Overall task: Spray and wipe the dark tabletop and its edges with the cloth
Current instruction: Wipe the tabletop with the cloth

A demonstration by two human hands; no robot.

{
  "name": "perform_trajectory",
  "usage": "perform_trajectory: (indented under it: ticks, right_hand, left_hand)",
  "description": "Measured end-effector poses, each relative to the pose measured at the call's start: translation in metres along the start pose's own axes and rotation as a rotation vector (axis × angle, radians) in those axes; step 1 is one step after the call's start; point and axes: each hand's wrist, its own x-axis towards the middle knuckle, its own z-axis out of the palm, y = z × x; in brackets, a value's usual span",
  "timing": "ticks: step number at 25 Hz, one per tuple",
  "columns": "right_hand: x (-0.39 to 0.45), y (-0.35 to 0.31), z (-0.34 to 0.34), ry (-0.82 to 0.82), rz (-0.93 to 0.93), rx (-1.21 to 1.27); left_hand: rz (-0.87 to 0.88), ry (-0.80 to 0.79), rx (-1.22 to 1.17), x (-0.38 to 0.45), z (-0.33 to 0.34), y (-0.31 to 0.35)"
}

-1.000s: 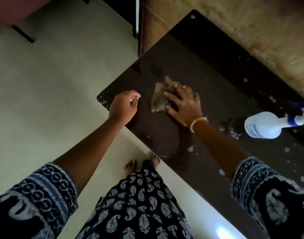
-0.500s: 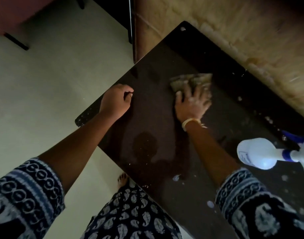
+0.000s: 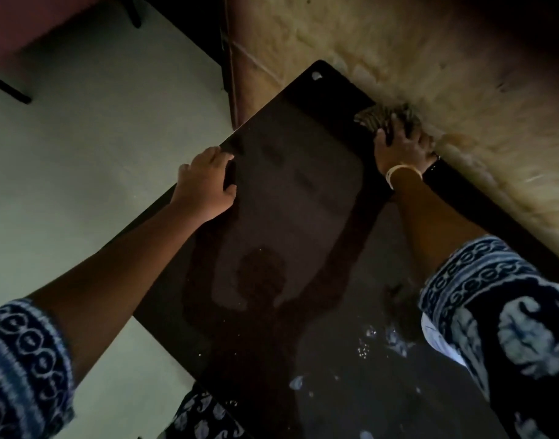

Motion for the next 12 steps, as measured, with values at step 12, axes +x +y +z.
perform_trajectory:
  ticks: [12]
  right_hand:
    - [-0.127,-0.130,0.057,-0.011,-0.978,-0.163]
  left_hand:
    - [-0.097,-0.013,-0.055,0.004,-0.001,0.003]
